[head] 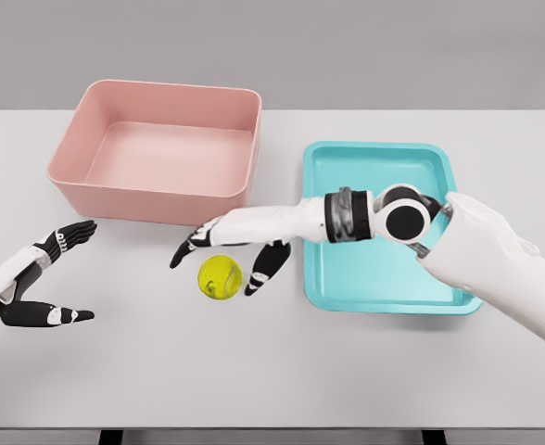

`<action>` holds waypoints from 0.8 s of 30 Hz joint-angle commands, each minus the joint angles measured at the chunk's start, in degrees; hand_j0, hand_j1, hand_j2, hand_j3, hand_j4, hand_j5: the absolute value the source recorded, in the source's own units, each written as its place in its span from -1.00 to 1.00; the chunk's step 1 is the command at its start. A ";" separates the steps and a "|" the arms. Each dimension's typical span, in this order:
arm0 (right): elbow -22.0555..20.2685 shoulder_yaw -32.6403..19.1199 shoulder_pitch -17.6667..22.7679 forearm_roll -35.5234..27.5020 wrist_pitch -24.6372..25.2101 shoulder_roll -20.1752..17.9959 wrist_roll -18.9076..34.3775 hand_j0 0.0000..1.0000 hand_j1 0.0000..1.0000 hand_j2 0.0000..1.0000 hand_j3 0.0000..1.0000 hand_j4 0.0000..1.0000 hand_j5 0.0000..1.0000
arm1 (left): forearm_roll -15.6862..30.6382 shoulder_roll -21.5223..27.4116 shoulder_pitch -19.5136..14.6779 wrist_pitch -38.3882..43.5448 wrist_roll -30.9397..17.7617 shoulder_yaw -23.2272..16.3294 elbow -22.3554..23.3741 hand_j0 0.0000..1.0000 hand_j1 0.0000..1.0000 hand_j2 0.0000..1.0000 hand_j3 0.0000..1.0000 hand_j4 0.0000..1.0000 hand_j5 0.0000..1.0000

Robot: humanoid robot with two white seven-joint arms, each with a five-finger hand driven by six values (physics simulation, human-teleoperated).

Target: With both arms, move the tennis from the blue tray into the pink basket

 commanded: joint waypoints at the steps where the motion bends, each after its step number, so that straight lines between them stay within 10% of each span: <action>1: -4.89 -1.02 0.00 -0.45 0.09 -1.97 -0.02 1.00 1.00 1.00 1.00 1.00 1.00 | 0.27 0.06 0.00 0.02 0.00 0.00 -0.06 1.00 1.00 1.00 1.00 1.00 1.00; 9: -12.55 -15.26 2.37 -7.30 -9.40 -13.04 -0.02 1.00 1.00 1.00 1.00 1.00 1.00 | -0.95 0.06 0.17 0.02 0.09 -0.53 -0.06 1.00 1.00 1.00 1.00 1.00 1.00; 15: -11.84 -34.06 15.02 -10.47 -12.65 -25.44 -0.02 1.00 1.00 1.00 1.00 1.00 1.00 | -4.82 -0.81 -0.53 0.02 0.09 -0.53 -0.32 1.00 1.00 1.00 1.00 1.00 1.00; 24: -3.67 -47.96 31.29 -10.91 -11.86 -26.50 -0.02 1.00 1.00 1.00 1.00 1.00 1.00 | -9.92 -5.82 -1.23 0.02 0.18 -0.88 -3.22 1.00 1.00 1.00 1.00 1.00 1.00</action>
